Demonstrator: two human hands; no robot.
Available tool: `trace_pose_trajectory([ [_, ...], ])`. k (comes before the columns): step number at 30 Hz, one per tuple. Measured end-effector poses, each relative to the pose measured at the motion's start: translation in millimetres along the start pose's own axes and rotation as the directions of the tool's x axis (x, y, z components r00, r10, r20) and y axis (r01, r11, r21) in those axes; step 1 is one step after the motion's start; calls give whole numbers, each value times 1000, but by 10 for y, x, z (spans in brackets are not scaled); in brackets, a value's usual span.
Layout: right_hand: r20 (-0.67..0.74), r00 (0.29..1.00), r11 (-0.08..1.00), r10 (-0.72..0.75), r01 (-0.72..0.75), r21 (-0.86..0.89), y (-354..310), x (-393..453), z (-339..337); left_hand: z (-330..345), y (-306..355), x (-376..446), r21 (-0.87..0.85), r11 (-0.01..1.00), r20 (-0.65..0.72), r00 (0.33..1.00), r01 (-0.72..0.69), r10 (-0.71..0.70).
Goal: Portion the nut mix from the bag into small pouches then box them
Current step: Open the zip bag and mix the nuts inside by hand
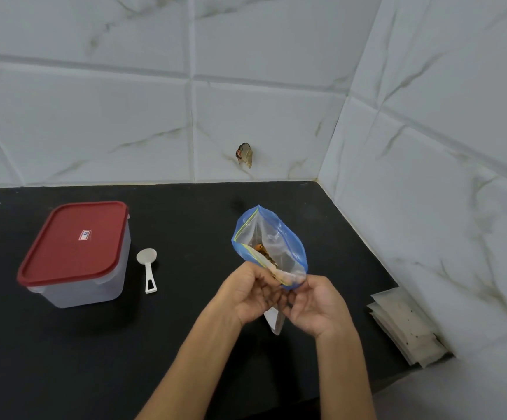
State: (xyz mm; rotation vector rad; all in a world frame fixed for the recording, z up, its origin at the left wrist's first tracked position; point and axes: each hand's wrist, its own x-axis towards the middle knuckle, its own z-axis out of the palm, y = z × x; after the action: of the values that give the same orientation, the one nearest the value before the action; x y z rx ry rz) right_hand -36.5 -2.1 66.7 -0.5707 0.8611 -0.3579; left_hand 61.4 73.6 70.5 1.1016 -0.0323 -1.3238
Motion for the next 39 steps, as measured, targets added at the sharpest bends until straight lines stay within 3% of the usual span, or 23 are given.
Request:
trace_pose_trajectory([
  [3,-104,989,973,-107,83,-214,44,52,27,22,-69,57,62,997,-95,994,-54,60],
  [6,-233,923,835,-307,144,-531,8,82,37,64,-87,99,122,984,-184,971,-130,151],
  [10,-206,860,743,-466,254,-620,-40,91,39,63,-61,122,210,956,-173,954,-207,245],
  [14,-173,764,588,-622,310,-747,-41,72,89,36,-88,116,233,959,-187,960,-164,209],
  [18,-202,751,618,-629,325,-716,-61,119,85,29,-56,72,161,974,-213,959,-156,189],
  [21,-276,765,726,-582,335,-601,-64,133,103,35,-46,29,145,980,-196,967,-137,164],
  [24,-292,911,951,-290,240,-193,-118,163,101,-10,-56,-5,73,995,-165,983,-67,78],
  [27,-200,973,993,-113,115,-1,-130,177,86,-104,-45,-10,49,999,-128,992,12,-6],
  [30,-173,975,989,-137,124,-84,-125,158,86,-207,17,-34,52,997,-81,995,62,-57],
  [33,-165,956,926,-242,177,-333,-175,122,84,-306,157,-81,160,987,-72,997,35,-24],
  [36,-153,946,837,-287,170,-520,-221,103,91,-383,295,-46,470,881,-235,954,-55,185],
  [39,-144,901,677,-408,193,-711,-295,81,93,-414,408,44,488,846,-273,884,-213,380],
])
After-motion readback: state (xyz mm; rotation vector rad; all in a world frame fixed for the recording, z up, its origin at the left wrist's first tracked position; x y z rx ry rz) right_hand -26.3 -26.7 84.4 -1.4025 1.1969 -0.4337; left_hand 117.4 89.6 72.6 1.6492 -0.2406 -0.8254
